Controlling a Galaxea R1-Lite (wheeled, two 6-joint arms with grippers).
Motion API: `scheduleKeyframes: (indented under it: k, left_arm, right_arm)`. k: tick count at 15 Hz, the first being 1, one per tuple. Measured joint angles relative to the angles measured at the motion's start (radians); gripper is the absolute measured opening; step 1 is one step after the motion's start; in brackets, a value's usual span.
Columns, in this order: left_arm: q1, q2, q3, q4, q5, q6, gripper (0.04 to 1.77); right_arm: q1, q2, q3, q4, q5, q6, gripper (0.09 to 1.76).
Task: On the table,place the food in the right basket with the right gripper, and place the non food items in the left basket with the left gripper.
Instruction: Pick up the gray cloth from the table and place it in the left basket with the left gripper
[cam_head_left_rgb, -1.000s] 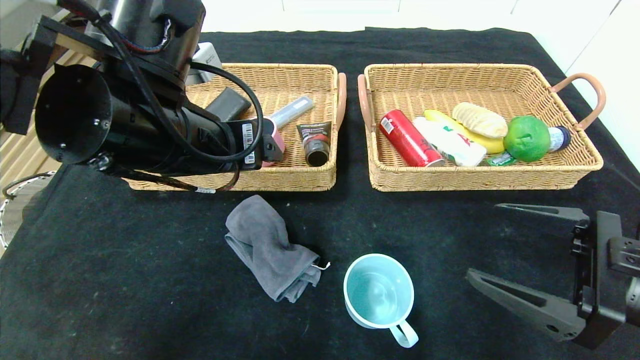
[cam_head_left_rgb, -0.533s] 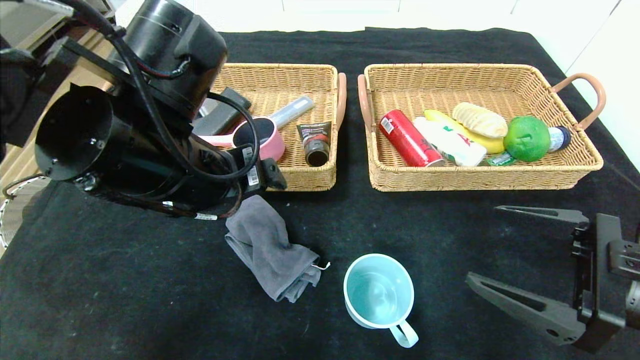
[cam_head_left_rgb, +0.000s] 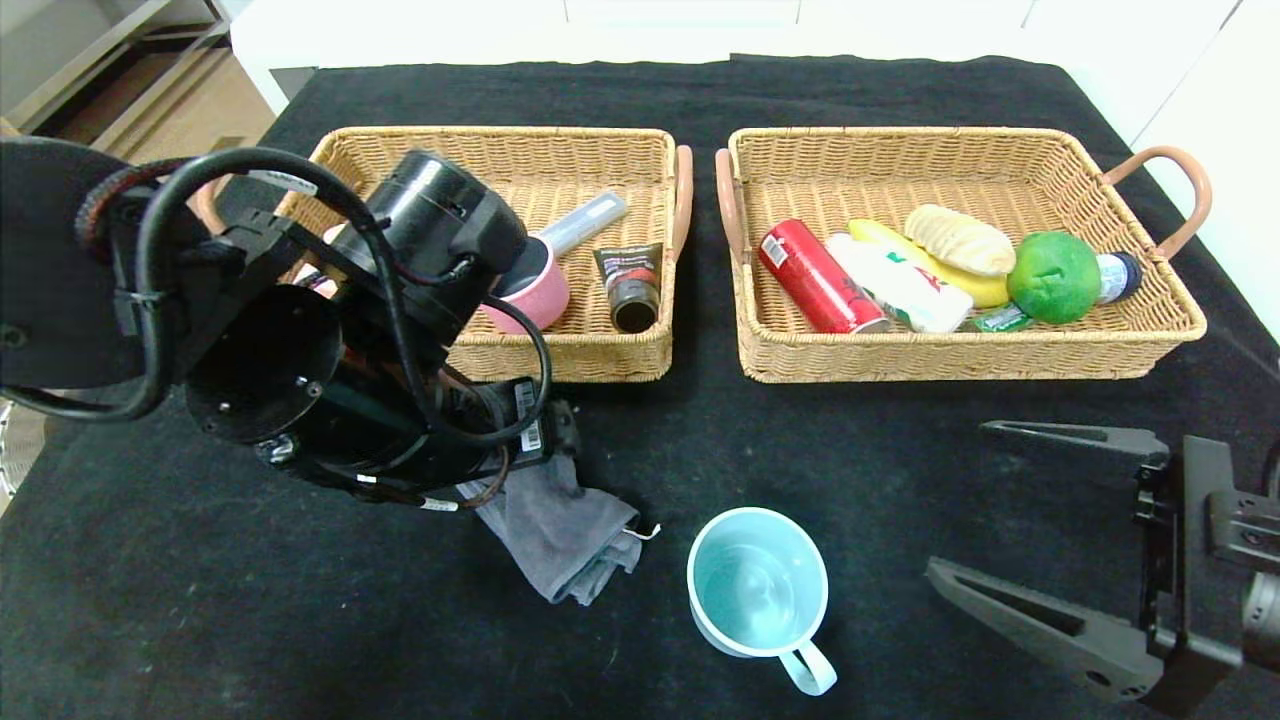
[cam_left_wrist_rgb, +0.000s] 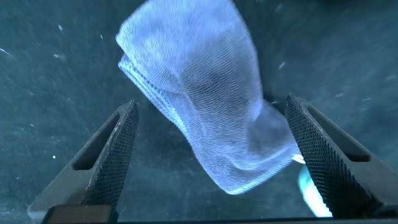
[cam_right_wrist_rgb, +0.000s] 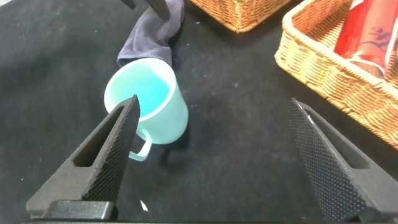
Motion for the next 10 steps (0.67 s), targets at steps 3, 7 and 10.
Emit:
scheduleKeyframes:
  k: [3,7,10]
  left_arm:
    - [-0.011,0.018,0.011,-0.001,0.005,0.001,1.70]
    - [-0.017,0.044,0.035,-0.045,0.006,0.001,1.71]
    - [-0.018,0.056,0.075,-0.091,0.001,0.001,1.71]
  right_arm:
    - [0.015,0.004,0.003,0.000,-0.031,-0.003,1.71]
    - [0.022,0.008,0.006,-0.002,-0.032,-0.003,1.71]
    - [0.023,0.009,0.006,-0.002,-0.032,-0.003,1.71]
